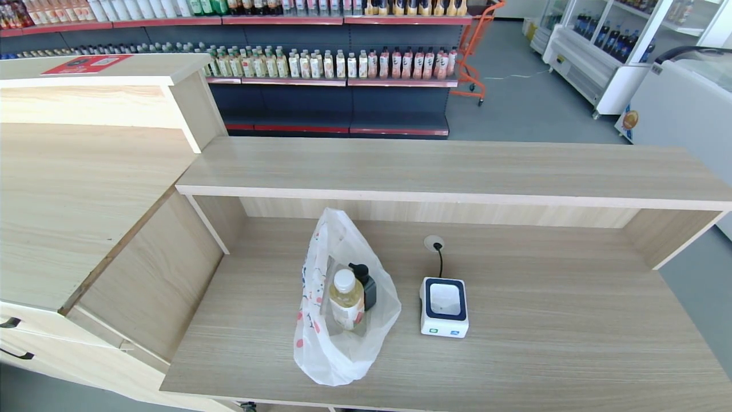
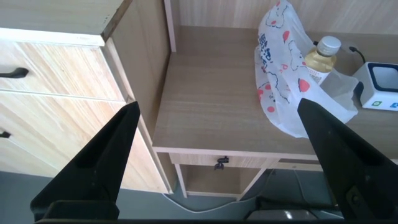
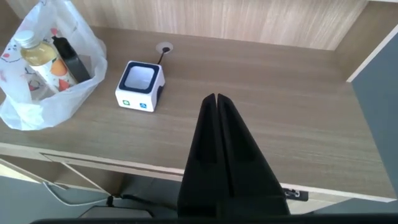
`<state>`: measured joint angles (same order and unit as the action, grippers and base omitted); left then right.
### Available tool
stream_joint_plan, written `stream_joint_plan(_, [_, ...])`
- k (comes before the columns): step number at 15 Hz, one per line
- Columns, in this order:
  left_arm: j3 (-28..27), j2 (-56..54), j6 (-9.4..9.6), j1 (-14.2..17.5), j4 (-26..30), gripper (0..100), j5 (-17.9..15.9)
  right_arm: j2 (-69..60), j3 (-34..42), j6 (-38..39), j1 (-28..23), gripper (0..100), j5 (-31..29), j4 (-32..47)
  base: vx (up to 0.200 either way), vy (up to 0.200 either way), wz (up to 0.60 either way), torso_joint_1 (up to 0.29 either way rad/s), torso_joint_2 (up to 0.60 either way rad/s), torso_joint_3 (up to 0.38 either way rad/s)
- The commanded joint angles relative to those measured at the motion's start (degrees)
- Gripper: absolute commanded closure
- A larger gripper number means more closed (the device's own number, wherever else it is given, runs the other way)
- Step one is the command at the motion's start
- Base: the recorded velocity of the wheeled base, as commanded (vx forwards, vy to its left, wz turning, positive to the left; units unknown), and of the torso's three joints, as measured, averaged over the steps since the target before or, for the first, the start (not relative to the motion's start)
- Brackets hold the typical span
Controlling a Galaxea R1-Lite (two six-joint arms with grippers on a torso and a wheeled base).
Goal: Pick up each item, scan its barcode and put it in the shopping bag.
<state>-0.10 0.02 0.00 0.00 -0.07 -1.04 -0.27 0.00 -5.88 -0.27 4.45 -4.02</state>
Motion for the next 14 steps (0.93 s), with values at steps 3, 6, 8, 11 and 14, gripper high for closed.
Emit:
stream_joint_plan(3, [0.0,0.0,0.00,0.0,0.0,0,0.0,0.3,0.0,0.0,0.0,100,0.0,0.0,0.000,-0.200,0.00,0.002,0.00,0.002])
stream_joint_plan(6, [0.0,0.0,0.09,0.0,0.0,0,0.0,0.3,0.0,-0.1,0.0,100,0.0,0.0,0.000,-0.200,0.00,0.007,0.01,0.002])
stream_joint_plan(8, [0.0,0.0,-0.18,0.0,0.0,0,0.0,0.3,0.0,-0.1,0.0,100,0.0,0.0,0.000,-0.100,0.00,0.001,0.00,0.001])
stream_joint_plan(11, [0.0,0.0,-0.44,0.0,0.0,0,0.1,0.3,0.0,-0.1,0.0,100,0.0,0.0,0.000,0.000,0.00,0.000,0.00,0.000])
stream_joint_plan(14, [0.0,0.4,-0.18,0.0,0.0,0,0.0,0.3,0.0,-0.2,0.0,100,0.1,0.0,0.200,0.000,0.00,0.001,0.00,-0.002])
